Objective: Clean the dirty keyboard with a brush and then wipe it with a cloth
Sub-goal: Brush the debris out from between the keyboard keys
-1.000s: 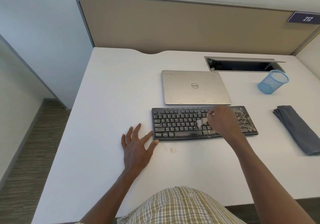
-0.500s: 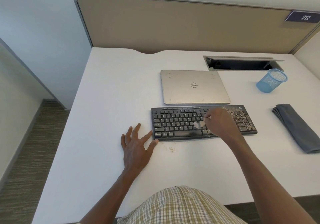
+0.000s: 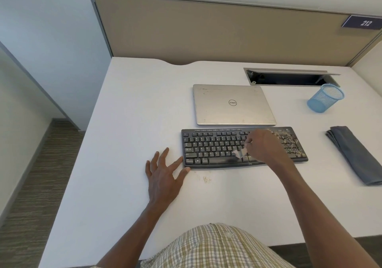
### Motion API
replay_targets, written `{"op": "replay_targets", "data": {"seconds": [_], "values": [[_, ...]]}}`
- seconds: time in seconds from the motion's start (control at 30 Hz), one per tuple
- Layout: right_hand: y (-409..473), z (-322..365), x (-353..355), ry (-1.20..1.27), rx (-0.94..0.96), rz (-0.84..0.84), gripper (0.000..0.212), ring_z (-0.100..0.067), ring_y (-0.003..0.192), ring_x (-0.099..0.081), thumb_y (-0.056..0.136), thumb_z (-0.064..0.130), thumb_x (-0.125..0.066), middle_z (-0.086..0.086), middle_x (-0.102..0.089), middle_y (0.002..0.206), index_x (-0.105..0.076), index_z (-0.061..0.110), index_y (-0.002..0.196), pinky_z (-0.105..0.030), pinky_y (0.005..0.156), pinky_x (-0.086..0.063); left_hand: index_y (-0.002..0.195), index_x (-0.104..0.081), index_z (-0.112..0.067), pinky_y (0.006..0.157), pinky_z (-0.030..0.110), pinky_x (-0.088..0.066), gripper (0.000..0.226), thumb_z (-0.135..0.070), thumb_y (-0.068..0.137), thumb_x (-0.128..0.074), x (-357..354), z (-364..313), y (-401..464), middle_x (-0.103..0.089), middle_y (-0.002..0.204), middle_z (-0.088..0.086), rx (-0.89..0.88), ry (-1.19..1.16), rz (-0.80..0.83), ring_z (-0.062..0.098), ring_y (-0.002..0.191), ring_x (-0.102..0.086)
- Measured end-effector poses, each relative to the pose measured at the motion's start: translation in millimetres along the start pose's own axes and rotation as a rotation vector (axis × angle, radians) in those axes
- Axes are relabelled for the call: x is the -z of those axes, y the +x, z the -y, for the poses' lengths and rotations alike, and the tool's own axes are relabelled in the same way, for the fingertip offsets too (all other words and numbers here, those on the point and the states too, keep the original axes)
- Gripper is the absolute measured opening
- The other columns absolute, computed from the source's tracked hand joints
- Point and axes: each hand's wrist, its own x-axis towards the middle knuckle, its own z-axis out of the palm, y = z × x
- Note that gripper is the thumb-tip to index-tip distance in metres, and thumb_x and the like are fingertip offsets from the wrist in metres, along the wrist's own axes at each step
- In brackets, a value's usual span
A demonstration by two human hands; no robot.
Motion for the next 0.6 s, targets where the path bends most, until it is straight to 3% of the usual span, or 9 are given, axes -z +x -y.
{"op": "replay_targets", "data": {"seconds": [0.13, 0.23, 0.37, 0.47, 0.6], "values": [[2.0, 0.0, -0.8, 0.043, 0.015, -0.098, 0.022, -0.022, 0.065, -0.066, 0.09, 0.01, -0.052, -0.006, -0.074, 0.079, -0.073, 0.011, 0.08, -0.027, 0.055, -0.053, 0.131, -0.066, -0.042, 0.123, 0.055, -0.012, 0.062, -0.076, 0.091, -0.034, 0.2, 0.9, 0.1, -0.036, 0.162, 0.002, -0.001, 0.006, 0.009, 0.028, 0.153, -0.019], [0.9, -1.4, -2.5, 0.016, 0.019, -0.034, 0.026, -0.022, 0.07, -0.068, 0.09, 0.012, -0.047, -0.005, -0.074, 0.084, -0.072, 0.012, 0.083, -0.031, 0.062, -0.059, 0.131, -0.066, -0.043, 0.123, 0.055, -0.012, 0.061, -0.076, 0.091, -0.035, -1.1, 1.2, 0.1, -0.035, 0.162, 0.001, 0.003, 0.009, 0.008, 0.027, 0.153, -0.019], [-1.9, -0.7, -2.1, 0.033, 0.035, -0.126, 0.022, -0.022, 0.073, -0.067, 0.092, 0.014, -0.052, -0.004, -0.071, 0.084, -0.073, 0.013, 0.087, -0.027, 0.063, -0.055, 0.13, -0.066, -0.045, 0.124, 0.053, -0.009, 0.059, -0.077, 0.091, -0.035, -2.7, 2.7, 0.3, -0.034, 0.162, -0.001, 0.004, 0.011, 0.008, 0.025, 0.154, -0.017], [-1.8, -2.7, -4.1, 0.019, 0.002, -0.045, 0.023, -0.023, 0.072, -0.068, 0.087, 0.012, -0.048, -0.004, -0.072, 0.087, -0.071, 0.011, 0.085, -0.028, 0.061, -0.056, 0.13, -0.065, -0.046, 0.125, 0.052, -0.008, 0.058, -0.077, 0.09, -0.036, -2.4, 2.1, 0.2, -0.034, 0.163, -0.002, 0.012, 0.009, 0.015, 0.024, 0.154, -0.017], [-2.1, -5.3, 3.7, 0.026, -0.082, -0.125, 0.02, -0.024, 0.065, -0.058, 0.084, 0.008, -0.05, -0.007, -0.07, 0.081, -0.07, 0.008, 0.082, -0.024, 0.056, -0.043, 0.13, -0.065, -0.045, 0.124, 0.053, -0.009, 0.058, -0.076, 0.091, -0.036, -2.1, 1.6, 0.6, -0.034, 0.162, -0.001, 0.006, 0.013, 0.012, 0.025, 0.154, -0.017]]}}
